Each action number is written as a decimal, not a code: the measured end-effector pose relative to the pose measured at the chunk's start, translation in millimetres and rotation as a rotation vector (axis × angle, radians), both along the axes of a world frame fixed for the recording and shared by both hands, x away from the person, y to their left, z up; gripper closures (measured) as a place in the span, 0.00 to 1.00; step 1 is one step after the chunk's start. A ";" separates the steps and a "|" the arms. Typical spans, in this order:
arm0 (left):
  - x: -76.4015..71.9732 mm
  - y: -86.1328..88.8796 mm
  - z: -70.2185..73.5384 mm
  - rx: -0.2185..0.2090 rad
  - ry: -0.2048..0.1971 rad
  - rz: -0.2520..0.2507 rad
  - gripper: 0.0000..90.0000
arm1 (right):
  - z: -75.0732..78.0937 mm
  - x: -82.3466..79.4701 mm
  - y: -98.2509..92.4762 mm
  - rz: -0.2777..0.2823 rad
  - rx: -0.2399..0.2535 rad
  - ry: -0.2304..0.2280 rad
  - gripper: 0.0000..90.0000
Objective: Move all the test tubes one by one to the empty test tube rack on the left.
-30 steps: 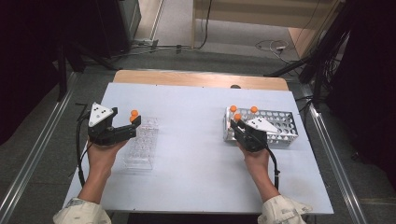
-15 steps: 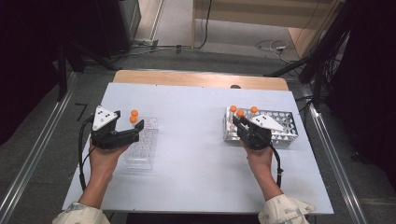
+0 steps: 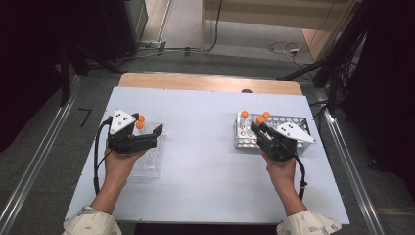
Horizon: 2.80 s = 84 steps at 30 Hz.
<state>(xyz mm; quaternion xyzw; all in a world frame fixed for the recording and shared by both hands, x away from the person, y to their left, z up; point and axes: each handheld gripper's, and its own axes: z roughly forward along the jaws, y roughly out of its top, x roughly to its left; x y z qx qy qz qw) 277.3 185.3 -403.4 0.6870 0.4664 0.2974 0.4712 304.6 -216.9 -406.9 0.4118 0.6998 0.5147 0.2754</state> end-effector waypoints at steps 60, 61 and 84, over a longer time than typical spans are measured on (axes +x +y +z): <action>-21.9 -101.7 -15.3 -0.019 0.044 -0.394 0.68 | -38.8 -37.0 116.2 0.377 -0.100 0.120 0.80; -21.7 -101.3 -15.4 -0.019 0.045 -0.395 0.70 | -38.7 -37.2 116.3 0.378 -0.100 0.120 0.80; -20.2 -93.0 -12.2 -0.021 0.044 -0.385 0.78 | -36.0 -35.8 117.7 0.396 -0.118 0.160 0.25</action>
